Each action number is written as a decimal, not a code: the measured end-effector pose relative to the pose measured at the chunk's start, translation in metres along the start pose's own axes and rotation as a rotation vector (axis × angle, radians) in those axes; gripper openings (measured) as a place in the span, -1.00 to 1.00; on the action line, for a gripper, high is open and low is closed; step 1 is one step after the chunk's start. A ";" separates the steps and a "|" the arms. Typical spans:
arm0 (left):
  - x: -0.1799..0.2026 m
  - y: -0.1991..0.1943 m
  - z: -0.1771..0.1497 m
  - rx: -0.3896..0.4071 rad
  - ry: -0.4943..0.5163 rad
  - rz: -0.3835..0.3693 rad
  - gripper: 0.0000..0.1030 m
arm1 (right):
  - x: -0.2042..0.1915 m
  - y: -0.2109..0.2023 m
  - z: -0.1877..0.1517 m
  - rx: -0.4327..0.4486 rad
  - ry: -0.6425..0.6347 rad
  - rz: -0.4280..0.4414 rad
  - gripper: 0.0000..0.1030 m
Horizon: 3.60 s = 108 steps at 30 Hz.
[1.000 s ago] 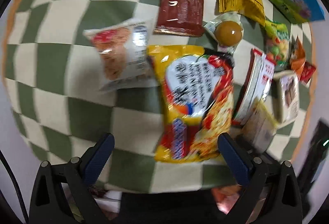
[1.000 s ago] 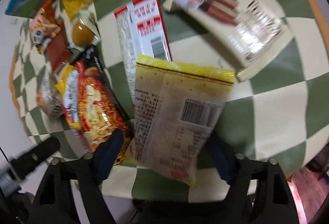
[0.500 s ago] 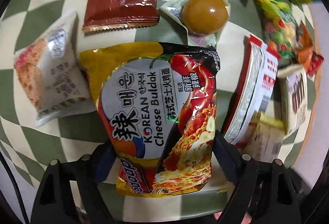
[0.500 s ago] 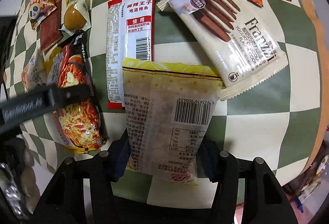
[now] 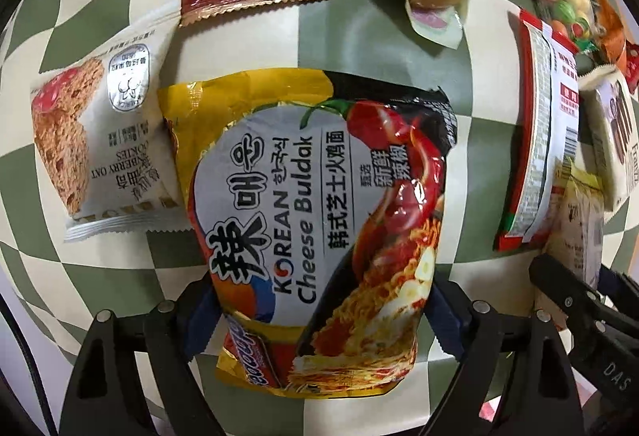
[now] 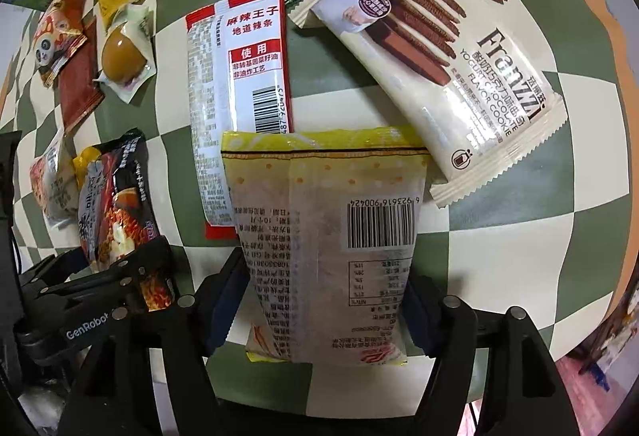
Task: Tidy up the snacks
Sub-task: 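Carry both packs into the cardboard box and open both tools, then lift both tools out of the box back toward the snacks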
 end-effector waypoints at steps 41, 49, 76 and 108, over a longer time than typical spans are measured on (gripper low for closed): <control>-0.010 -0.159 0.032 0.296 0.073 -0.199 0.64 | 0.011 -0.198 -0.019 0.363 0.003 0.191 -0.15; 0.006 -0.218 0.159 0.387 0.034 -0.183 0.64 | -0.027 -0.277 0.090 0.488 -0.062 0.220 -0.14; 0.008 -0.112 0.385 0.174 -0.033 -0.130 0.67 | -0.107 -0.149 0.363 0.328 -0.204 0.117 0.22; 0.004 -0.222 0.270 0.517 0.027 -0.025 0.83 | -0.068 -0.223 0.233 0.565 -0.154 -0.015 0.80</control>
Point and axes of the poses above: each gripper's, at about its wrist camera, not at the fingertips, and y roughly the way its jaws point, x to its right, z to its top, the point moved 3 cm from there along y, roughly the way its jaws point, and after that the axes turned 3 degrees about -z, right-handed, at the moved point
